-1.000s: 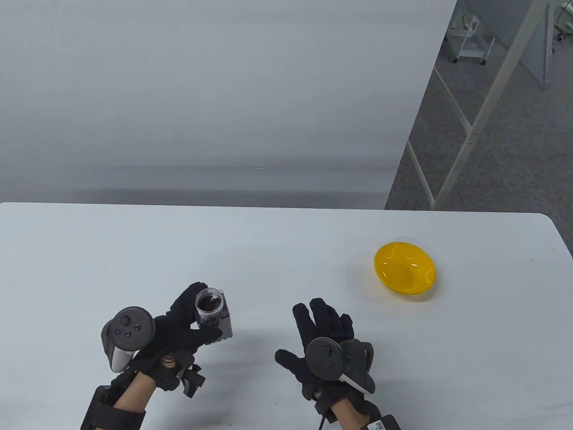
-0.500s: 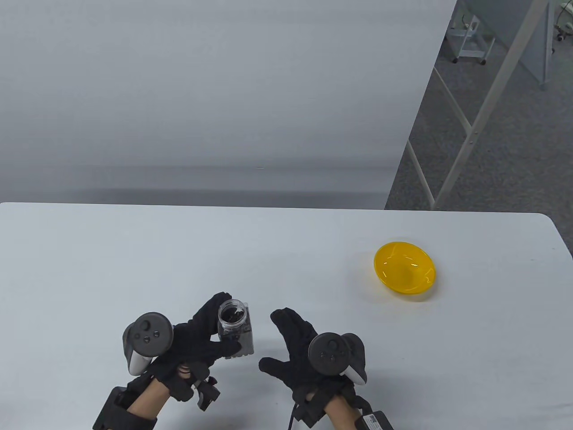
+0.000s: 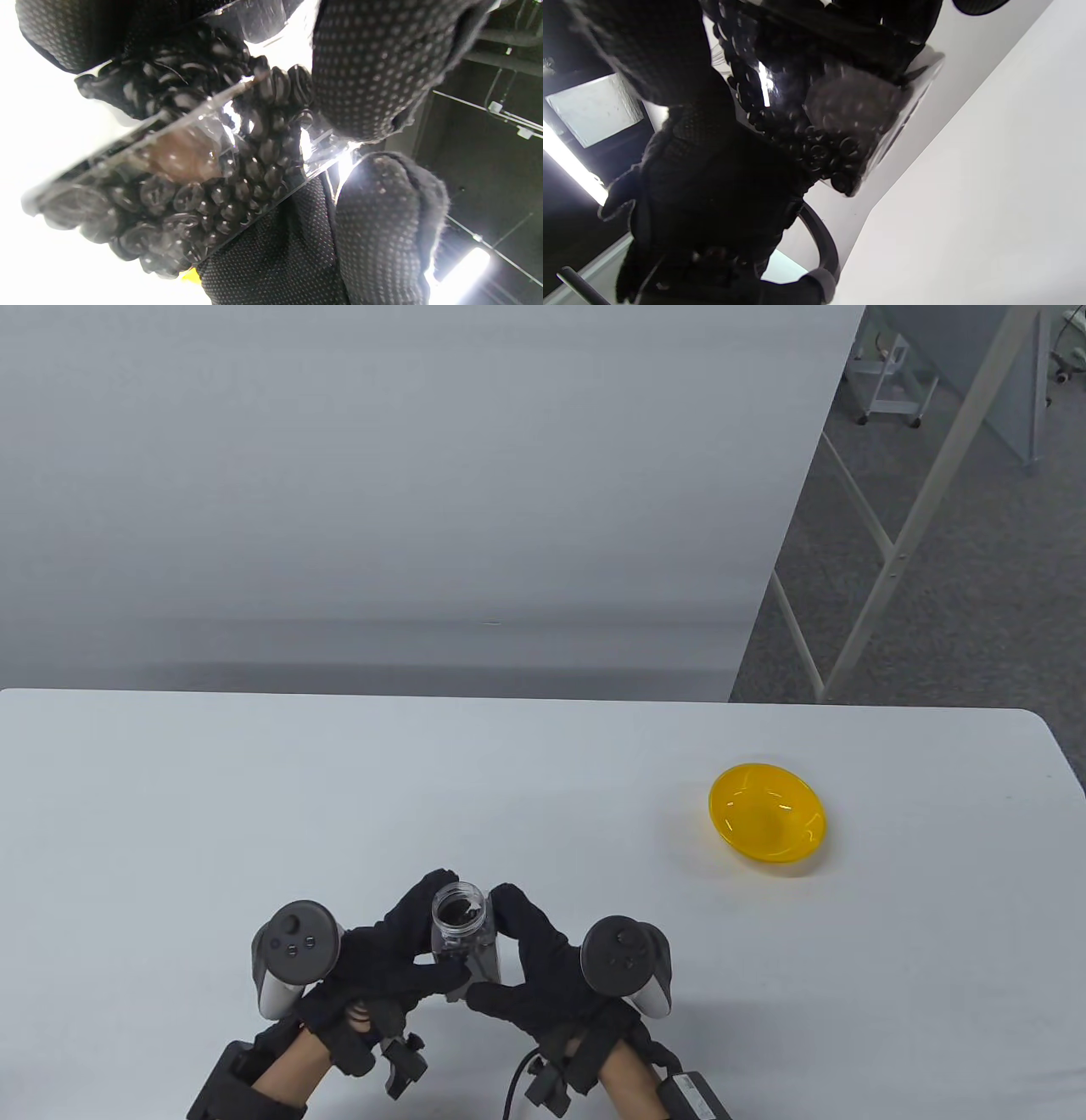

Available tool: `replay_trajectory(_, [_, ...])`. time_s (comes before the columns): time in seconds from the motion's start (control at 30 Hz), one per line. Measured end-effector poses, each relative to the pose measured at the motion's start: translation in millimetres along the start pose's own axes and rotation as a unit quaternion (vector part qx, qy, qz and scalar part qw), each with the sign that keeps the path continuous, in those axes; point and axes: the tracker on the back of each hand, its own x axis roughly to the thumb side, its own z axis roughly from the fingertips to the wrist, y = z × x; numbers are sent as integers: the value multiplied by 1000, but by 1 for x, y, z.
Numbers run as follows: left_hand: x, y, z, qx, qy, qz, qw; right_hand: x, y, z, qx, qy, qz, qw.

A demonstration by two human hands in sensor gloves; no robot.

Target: Pour coffee beans from coffee jar into bowl

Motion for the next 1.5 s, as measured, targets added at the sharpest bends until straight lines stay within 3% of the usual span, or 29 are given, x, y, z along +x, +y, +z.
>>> replay_trajectory(0.33, [6, -19, -1, -42, -27, 34, 998, -6, -1, 0, -1, 1, -20, 1000])
replay_trajectory(0.53, [9, -24, 2, -34, -34, -53, 997, -11, -6, 3, -32, 8, -53, 998])
replay_trajectory(0.7, [12, -16, 4, -18, -28, -113, 993, -13, -10, 4, -49, 8, -46, 998])
replay_trajectory(0.93, [1, 12, 18, 10, 5, -147, 989, -17, -18, 9, -56, 27, -48, 997])
replay_trajectory(1.07, [-2, 28, 30, 42, 7, -245, 968, -18, -26, 13, -68, 34, -39, 996])
replay_trajectory(1.27, [-16, 40, 42, 26, 37, -409, 911, -21, -40, 21, -101, 64, -23, 993])
replay_trajectory(1.5, [-43, 43, 55, -14, 95, -472, 876, -29, -66, 33, -135, 108, 12, 985])
